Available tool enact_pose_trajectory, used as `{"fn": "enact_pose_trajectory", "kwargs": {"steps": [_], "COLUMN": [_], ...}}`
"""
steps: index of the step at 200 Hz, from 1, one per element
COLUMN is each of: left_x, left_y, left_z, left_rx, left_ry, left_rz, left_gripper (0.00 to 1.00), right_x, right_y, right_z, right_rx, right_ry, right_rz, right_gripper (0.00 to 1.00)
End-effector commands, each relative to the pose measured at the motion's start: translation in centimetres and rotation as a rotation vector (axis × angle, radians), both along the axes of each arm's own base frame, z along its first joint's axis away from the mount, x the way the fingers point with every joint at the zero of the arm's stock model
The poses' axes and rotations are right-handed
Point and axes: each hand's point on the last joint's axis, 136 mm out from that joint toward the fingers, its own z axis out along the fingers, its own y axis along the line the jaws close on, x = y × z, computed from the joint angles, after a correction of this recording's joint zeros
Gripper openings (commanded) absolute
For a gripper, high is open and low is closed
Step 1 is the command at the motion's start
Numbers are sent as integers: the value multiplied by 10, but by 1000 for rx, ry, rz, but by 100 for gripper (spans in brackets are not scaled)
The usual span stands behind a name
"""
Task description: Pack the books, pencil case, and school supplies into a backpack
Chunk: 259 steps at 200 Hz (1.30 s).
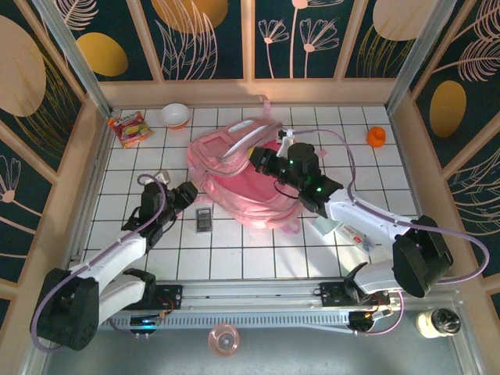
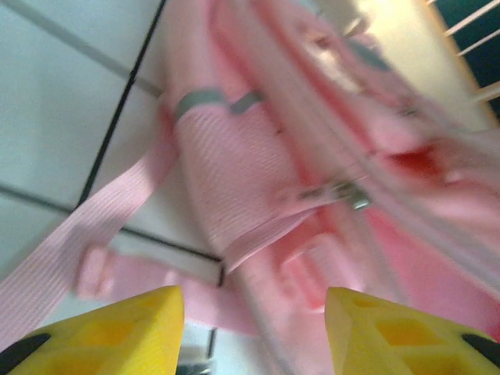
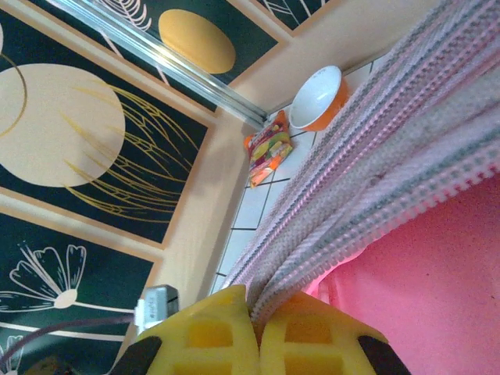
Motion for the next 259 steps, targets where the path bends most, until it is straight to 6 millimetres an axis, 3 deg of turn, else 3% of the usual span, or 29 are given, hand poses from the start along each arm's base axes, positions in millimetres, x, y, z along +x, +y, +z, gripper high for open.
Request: {"fn": "enact_pose_trajectory", "kwargs": {"steps": [1,69,97,128,164,218,239,259], "left_x": [17,86,109,120,111,72,59,48], "left_y": [-1,-12,-12,-2,17,45,46,40], "left_z": [11,5,6,15,37,69,78,84], "left_rx": [-74,30,29,43,130,268,289,269], "left_ry": [-56,-82,-88,-102,-130,-163,-165,-165], "left_rz": [53,53,59,71,98,141,115,71], "left_gripper": [46,46,48,49,52,54,54,54], "right_x": [-1,-18,-18,-14,-7,1,-4,-13], "right_y": [-8,-3,12,37,62,78,83,90], "right_z": [36,5,-5,-17,-30,-52,-58,-65], "right_rx": [84,139,143,140,146,119,74,-14], "right_ry": [-109,-55,-39,-15,8,60,95,138], "right_rz": [-91,-204,-202,-173,-142,-132,-96,-18], "right_gripper": [0,0,0,0,0,0,12,33]}}
